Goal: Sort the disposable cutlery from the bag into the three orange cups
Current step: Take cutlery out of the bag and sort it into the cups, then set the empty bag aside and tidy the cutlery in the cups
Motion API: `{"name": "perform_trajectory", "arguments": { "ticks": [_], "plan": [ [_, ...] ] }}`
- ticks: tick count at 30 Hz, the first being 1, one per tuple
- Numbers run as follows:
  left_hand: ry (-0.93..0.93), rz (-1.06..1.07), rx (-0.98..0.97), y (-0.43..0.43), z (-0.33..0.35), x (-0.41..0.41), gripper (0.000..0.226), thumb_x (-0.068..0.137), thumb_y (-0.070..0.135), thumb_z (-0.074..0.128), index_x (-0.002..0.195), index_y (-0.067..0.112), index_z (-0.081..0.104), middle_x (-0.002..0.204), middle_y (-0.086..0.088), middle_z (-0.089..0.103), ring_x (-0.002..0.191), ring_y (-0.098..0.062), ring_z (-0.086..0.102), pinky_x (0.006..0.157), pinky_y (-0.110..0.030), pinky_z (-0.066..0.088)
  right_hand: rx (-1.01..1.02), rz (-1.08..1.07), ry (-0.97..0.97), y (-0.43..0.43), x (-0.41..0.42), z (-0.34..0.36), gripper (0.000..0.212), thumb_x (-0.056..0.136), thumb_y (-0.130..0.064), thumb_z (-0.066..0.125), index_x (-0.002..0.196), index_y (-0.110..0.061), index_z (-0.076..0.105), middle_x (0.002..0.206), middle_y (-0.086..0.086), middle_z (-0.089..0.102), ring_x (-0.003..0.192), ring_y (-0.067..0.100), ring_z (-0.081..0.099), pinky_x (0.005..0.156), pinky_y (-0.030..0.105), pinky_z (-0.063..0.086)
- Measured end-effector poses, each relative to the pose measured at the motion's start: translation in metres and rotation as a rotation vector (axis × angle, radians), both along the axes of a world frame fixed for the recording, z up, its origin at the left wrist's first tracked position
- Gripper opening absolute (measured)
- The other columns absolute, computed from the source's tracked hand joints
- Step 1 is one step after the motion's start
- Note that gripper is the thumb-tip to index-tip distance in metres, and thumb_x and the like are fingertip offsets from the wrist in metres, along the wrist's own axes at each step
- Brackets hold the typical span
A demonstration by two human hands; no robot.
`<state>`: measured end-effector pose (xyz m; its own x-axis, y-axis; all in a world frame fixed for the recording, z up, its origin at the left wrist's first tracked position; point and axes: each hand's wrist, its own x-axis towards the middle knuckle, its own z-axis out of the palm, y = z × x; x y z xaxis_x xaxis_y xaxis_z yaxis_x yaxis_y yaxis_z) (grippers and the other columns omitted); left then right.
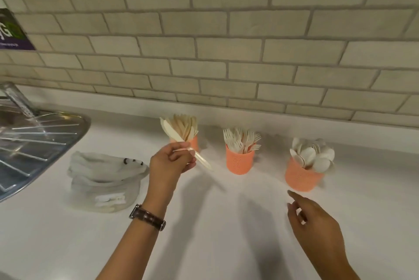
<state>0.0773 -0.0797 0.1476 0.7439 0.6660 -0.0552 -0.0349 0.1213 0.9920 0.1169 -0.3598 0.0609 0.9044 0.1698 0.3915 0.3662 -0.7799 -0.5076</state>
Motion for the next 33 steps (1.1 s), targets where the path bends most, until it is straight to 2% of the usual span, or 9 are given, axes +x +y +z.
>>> {"name": "perform_trajectory", "arguments": {
  "ticks": [3, 7, 12, 18, 21, 24, 26, 30, 33],
  "plan": [
    [-0.106, 0.06, 0.115, 0.039, 0.006, 0.013, 0.047, 0.078, -0.007, 0.067, 0.113, 0.011, 0.042, 0.07, -0.009, 0.069, 0.059, -0.01, 0.067, 0.068, -0.027, 0.059, -0.107, 0.076, -0.05, 0.019, -0.014, -0.019, 0.039, 0.057, 0.0, 0.085, 0.091, -0.018, 0.075, 0.064, -0.013, 0.062, 0.068, 0.007, 0.051, 0.05, 0.01, 0.037],
    [-0.131, 0.041, 0.274, 0.094, 0.003, 0.039, 0.062, 0.08, -0.001, 0.068, 0.131, 0.013, 0.036, 0.074, -0.004, 0.069, 0.073, -0.018, 0.067, 0.076, -0.03, 0.056, -0.138, 0.112, 0.027, 0.059, -0.037, -0.035, 0.038, 0.055, -0.004, 0.087, 0.086, -0.023, 0.075, 0.062, -0.016, 0.064, 0.044, 0.002, 0.049, 0.045, 0.008, 0.037],
    [-0.045, -0.142, 0.387, 0.142, -0.016, 0.079, 0.006, 0.087, 0.004, 0.059, 0.089, 0.007, 0.063, 0.059, 0.004, 0.061, 0.065, -0.015, 0.066, 0.075, -0.039, 0.056, -0.08, 0.049, 0.05, 0.113, -0.061, -0.037, 0.033, 0.059, -0.004, 0.085, 0.085, -0.023, 0.076, 0.069, -0.015, 0.069, 0.048, 0.001, 0.054, 0.052, 0.003, 0.036],
    [0.264, -0.33, 0.579, 0.143, -0.051, 0.09, 0.019, 0.088, 0.013, 0.054, 0.07, 0.01, 0.062, 0.069, -0.012, 0.067, 0.051, -0.025, 0.064, 0.052, -0.036, 0.057, -0.042, -0.026, 0.082, 0.156, -0.082, -0.032, 0.021, 0.074, -0.011, 0.073, 0.09, -0.024, 0.075, 0.077, -0.016, 0.07, 0.053, 0.003, 0.054, 0.057, 0.002, 0.035],
    [0.322, -0.388, 0.597, 0.14, -0.063, 0.088, 0.014, 0.084, 0.015, 0.057, 0.078, 0.006, 0.065, 0.073, -0.013, 0.068, 0.053, -0.029, 0.066, 0.05, -0.038, 0.058, -0.059, -0.035, 0.078, 0.175, -0.083, -0.023, 0.019, 0.077, -0.019, 0.062, 0.09, -0.024, 0.075, 0.075, -0.016, 0.07, 0.055, 0.003, 0.054, 0.055, 0.003, 0.036],
    [0.243, -0.366, 0.519, 0.147, -0.061, 0.082, 0.03, 0.085, 0.015, 0.06, 0.115, 0.009, 0.062, 0.101, -0.007, 0.069, 0.063, -0.029, 0.065, 0.039, -0.021, 0.049, -0.055, -0.007, 0.063, 0.194, -0.077, -0.012, 0.02, 0.078, -0.02, 0.06, 0.092, -0.024, 0.074, 0.079, -0.015, 0.071, 0.068, 0.005, 0.056, 0.059, 0.004, 0.037],
    [0.157, -0.328, 0.468, 0.158, -0.053, 0.069, 0.043, 0.087, 0.014, 0.061, 0.129, 0.01, 0.053, 0.109, -0.003, 0.066, 0.062, -0.023, 0.063, 0.044, -0.017, 0.049, -0.035, 0.03, 0.096, 0.209, -0.072, -0.006, 0.022, 0.08, -0.022, 0.058, 0.095, -0.024, 0.074, 0.081, -0.014, 0.071, 0.073, 0.007, 0.057, 0.061, 0.006, 0.039],
    [0.038, -0.22, 0.468, 0.195, -0.04, 0.009, 0.021, 0.089, 0.013, 0.058, 0.107, 0.02, 0.067, 0.095, 0.001, 0.07, 0.065, -0.016, 0.062, 0.061, -0.019, 0.054, -0.059, 0.175, 0.247, 0.257, -0.062, 0.002, 0.026, 0.089, -0.035, 0.057, 0.11, -0.026, 0.069, 0.096, -0.013, 0.069, 0.079, 0.004, 0.06, 0.072, 0.009, 0.039],
    [0.089, -0.078, 0.461, 0.236, -0.044, -0.045, 0.014, 0.088, 0.016, 0.06, 0.092, 0.027, 0.069, 0.088, 0.007, 0.071, 0.074, -0.003, 0.064, 0.069, -0.009, 0.049, -0.132, 0.368, 0.327, 0.307, -0.057, 0.004, 0.052, 0.085, -0.052, 0.059, 0.131, -0.028, 0.053, 0.133, -0.01, 0.052, 0.123, 0.01, 0.045, 0.098, 0.019, 0.034]
  ]
}}
